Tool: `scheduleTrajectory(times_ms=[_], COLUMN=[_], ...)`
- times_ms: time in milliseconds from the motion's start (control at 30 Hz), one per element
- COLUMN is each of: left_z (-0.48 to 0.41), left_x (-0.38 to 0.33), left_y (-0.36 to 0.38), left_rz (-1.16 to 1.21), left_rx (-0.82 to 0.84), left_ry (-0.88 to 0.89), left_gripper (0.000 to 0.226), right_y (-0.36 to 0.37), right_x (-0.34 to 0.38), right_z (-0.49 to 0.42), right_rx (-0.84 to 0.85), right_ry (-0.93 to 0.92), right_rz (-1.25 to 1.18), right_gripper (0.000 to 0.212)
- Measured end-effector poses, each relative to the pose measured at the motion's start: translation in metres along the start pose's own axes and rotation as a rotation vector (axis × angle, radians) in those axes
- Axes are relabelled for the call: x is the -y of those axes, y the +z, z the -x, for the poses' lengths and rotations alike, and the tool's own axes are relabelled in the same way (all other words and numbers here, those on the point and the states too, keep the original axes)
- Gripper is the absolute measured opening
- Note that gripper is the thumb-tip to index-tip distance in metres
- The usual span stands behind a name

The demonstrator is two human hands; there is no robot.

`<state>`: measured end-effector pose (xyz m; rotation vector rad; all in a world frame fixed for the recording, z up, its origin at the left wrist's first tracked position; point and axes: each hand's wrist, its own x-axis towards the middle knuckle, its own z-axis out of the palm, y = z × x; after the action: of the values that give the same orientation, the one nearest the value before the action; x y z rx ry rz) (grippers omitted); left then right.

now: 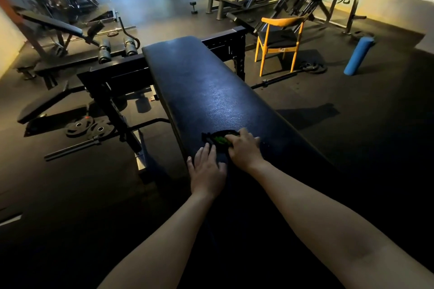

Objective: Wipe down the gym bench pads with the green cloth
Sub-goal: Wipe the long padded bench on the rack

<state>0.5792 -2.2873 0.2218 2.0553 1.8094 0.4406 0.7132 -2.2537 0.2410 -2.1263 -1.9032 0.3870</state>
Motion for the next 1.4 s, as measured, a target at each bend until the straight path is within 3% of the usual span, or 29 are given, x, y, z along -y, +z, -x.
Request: scheduleTrajectory(times_ms=[400, 467, 567, 633, 700, 900, 1200, 1400], left_z=[0.003, 0.003, 0.001, -0.003, -0.005, -0.004, -0.005, -0.004], left_x=[-0.001, -0.002, -0.005, -0.012, -0.023, -0.03, -0.027, -0.029], left_y=[-0.002, -0.002, -0.004, -0.005, -0.004, 0.005, 0.008, 0.011], left_rz=[-0.029, -0.022, -0.026, -0.052, -0.063, -0.164, -0.164, -0.175], left_rx=[0.032, 0.025, 0.012, 0.009, 0.016, 0.079, 0.08, 0.066], left_ry=[0.009, 0.003, -0.031, -0.037, -0.02, 0.081, 0.079, 0.087], left_gripper=[0.057, 0.056, 0.057, 0.057, 0.058, 0.058, 0.058, 0.058], right_y=[-0.023, -0.024, -0.019, -0.012, -0.008, -0.022, -0.047, -0.049], right_x=[-0.066, -0.056, -0.031, -0.022, -0.024, -0.066, -0.138, -0.132], right_z=[-0.012, -0.009, 0.002, 0.009, 0.009, -0.002, -0.002, 0.005], right_rx=[-0.159, -0.18, -0.104, -0.024, -0.007, -0.077, -0.211, -0.241], right_ry=[0.363, 0.305, 0.008, -0.127, -0.144, 0.045, 0.417, 0.546], right_rz=[-0.019, -0.072, -0.14, -0.064, 0.002, 0.051, 0.042, -0.033], right_gripper=[0.04, 0.041, 0.046, 0.047, 0.046, 0.042, 0.035, 0.031])
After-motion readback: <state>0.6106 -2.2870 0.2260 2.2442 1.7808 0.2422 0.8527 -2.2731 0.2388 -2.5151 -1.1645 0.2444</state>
